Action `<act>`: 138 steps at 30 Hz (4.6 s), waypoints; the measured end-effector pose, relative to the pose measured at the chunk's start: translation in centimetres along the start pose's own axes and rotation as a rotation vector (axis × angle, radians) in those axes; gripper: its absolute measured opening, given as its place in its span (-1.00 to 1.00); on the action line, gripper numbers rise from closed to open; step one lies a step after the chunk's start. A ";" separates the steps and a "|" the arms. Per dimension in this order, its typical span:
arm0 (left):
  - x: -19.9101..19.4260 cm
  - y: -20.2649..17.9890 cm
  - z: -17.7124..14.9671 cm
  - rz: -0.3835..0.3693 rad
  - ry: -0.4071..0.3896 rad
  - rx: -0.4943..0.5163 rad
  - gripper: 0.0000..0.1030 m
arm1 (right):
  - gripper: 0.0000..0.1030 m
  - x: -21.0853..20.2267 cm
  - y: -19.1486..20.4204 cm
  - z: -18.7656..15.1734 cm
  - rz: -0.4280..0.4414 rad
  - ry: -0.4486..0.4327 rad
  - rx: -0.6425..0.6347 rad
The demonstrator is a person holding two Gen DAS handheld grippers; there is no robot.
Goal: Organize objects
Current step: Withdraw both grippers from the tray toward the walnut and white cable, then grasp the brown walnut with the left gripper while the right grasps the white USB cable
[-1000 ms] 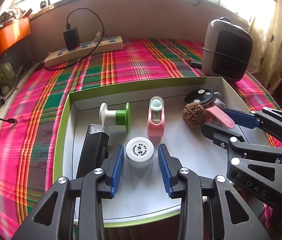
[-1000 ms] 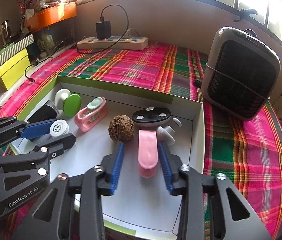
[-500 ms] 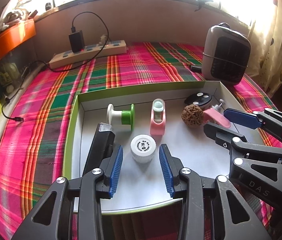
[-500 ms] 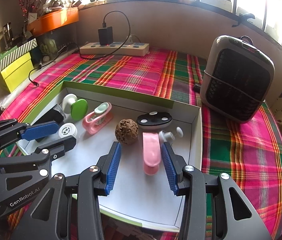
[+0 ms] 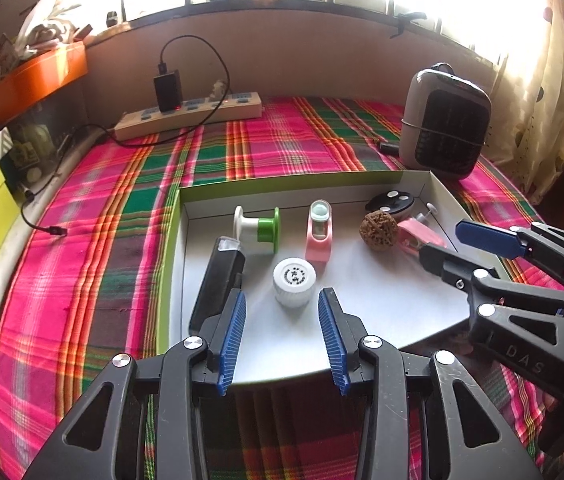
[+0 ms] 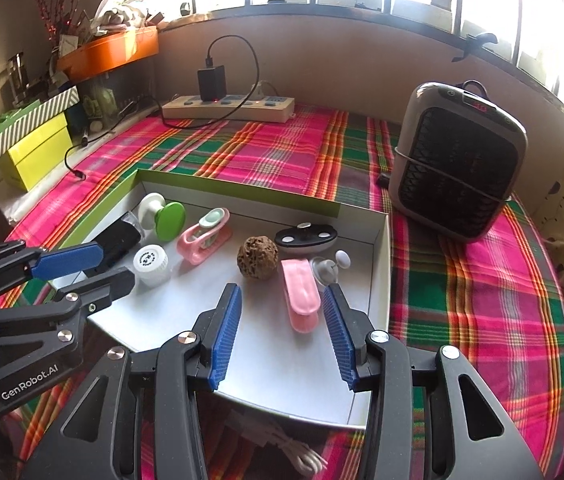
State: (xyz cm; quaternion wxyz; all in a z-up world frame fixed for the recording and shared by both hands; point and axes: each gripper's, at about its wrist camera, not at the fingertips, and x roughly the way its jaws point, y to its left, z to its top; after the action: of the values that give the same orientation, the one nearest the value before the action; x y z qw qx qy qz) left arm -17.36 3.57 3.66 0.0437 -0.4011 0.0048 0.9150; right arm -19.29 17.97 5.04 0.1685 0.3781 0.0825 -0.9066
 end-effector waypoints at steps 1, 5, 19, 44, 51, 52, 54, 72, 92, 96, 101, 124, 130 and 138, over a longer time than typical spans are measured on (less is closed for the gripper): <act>-0.1 0.0 -0.1 -0.001 -0.002 -0.002 -0.30 | -0.14 -0.2 0.0 0.0 -0.001 -0.003 0.002; -0.9 0.2 -0.3 -0.004 -0.015 -0.010 -0.30 | -0.14 -0.8 0.0 -0.3 0.000 -0.014 0.008; -4.2 1.1 -2.6 -0.055 -0.045 -0.033 -0.30 | -0.13 -4.5 -1.0 -2.6 -0.003 -0.051 0.032; -3.1 -0.8 -4.7 -0.172 0.039 -0.024 -0.26 | -0.13 -3.4 -1.6 -6.3 0.094 0.045 0.048; -2.7 -1.2 -4.6 -0.186 0.049 -0.025 -0.24 | -0.13 -3.3 -1.2 -6.7 0.119 0.065 0.021; -2.6 -1.4 -4.6 -0.188 0.053 -0.024 -0.24 | -0.13 -3.3 -1.1 -6.7 0.123 0.067 0.017; -2.5 -1.5 -4.5 -0.191 0.055 -0.022 -0.24 | -0.13 -3.4 -1.0 -6.9 0.128 0.069 0.011; -1.0 -2.2 -4.3 -0.189 0.085 -0.007 -0.23 | -0.13 -3.0 0.3 -7.0 0.127 0.099 -0.025; -0.4 -2.5 -4.1 -0.171 0.085 0.009 -0.24 | -0.13 -2.3 0.8 -6.4 0.060 0.100 -0.056; -0.4 -2.3 -4.1 -0.164 0.081 0.006 -0.37 | -0.31 -2.3 0.8 -6.3 0.065 0.097 -0.058; -0.4 -2.2 -4.1 -0.161 0.081 0.004 -0.48 | -0.51 -2.4 1.1 -6.4 0.077 0.096 -0.067; -0.5 -2.2 -4.3 -0.158 0.079 0.004 -0.48 | -0.64 -2.6 0.9 -6.6 0.079 0.092 -0.043; -0.7 -2.0 -4.4 -0.148 0.070 0.010 -0.48 | -0.64 -2.9 0.9 -6.7 0.082 0.086 -0.034; -1.9 -2.2 -4.4 -0.135 0.042 0.028 -0.48 | -0.64 -3.7 1.4 -6.5 0.088 0.065 -0.035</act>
State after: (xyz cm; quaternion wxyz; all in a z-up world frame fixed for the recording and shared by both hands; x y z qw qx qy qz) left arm -12.72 5.40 2.13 0.1109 -0.4189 -0.0086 0.9012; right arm -12.03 19.39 3.08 0.2121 0.4075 0.0869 -0.8840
